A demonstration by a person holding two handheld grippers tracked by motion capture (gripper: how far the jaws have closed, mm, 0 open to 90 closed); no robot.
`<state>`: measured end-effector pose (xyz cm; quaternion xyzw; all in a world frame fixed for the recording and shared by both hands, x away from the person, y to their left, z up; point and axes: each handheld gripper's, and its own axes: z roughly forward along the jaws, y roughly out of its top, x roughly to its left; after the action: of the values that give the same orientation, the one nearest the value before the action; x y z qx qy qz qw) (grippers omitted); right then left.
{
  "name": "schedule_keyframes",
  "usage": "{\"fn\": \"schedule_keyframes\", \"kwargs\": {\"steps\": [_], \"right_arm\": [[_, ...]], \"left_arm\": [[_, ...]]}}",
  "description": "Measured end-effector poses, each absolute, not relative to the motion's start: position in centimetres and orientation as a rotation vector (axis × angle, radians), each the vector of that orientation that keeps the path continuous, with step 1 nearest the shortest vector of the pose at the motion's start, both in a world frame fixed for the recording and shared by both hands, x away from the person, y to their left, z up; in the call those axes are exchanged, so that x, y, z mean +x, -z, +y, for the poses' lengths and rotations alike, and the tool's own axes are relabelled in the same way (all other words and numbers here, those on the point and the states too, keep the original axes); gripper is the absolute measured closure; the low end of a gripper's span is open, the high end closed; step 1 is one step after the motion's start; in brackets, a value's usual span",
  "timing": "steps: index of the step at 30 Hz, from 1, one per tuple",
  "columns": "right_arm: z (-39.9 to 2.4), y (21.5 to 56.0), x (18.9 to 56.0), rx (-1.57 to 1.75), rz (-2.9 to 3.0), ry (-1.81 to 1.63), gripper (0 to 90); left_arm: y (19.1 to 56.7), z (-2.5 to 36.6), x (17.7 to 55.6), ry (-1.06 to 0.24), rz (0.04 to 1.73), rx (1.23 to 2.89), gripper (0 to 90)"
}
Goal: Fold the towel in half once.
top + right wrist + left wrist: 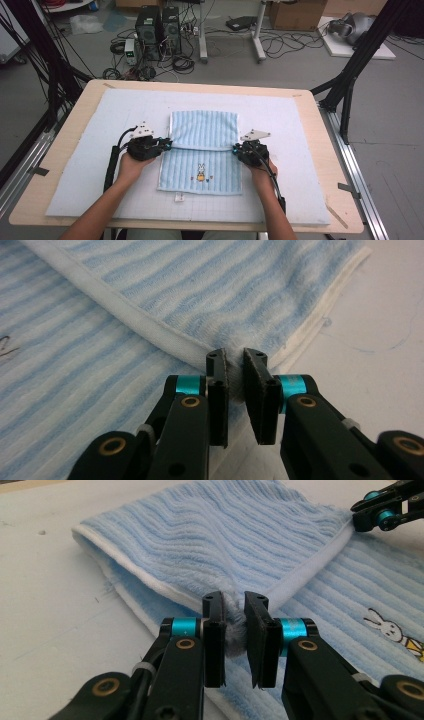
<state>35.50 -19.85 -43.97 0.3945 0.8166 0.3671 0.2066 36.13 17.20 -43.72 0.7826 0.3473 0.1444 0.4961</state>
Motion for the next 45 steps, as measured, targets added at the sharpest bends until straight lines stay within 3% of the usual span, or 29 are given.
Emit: {"fn": "schedule_keyframes", "kwargs": {"steps": [11, 33, 45], "right_arm": [[-20.1, 42.9, 32.3, 1.06, 2.277, -1.05, 80.2], [-20.0, 42.6, 23.0, 0.998, 2.304, -1.037, 79.9], [-20.0, 42.8, 20.7, 1.004, 2.327, -1.028, 79.6]], "left_arm": [[43.6, 17.8, 33.6, -0.323, 0.81, 1.883, 78.6], [43.9, 18.2, 24.8, -0.293, 0.816, 1.897, 78.7], [44.5, 18.4, 22.7, -0.282, 0.827, 1.924, 78.7]]}}
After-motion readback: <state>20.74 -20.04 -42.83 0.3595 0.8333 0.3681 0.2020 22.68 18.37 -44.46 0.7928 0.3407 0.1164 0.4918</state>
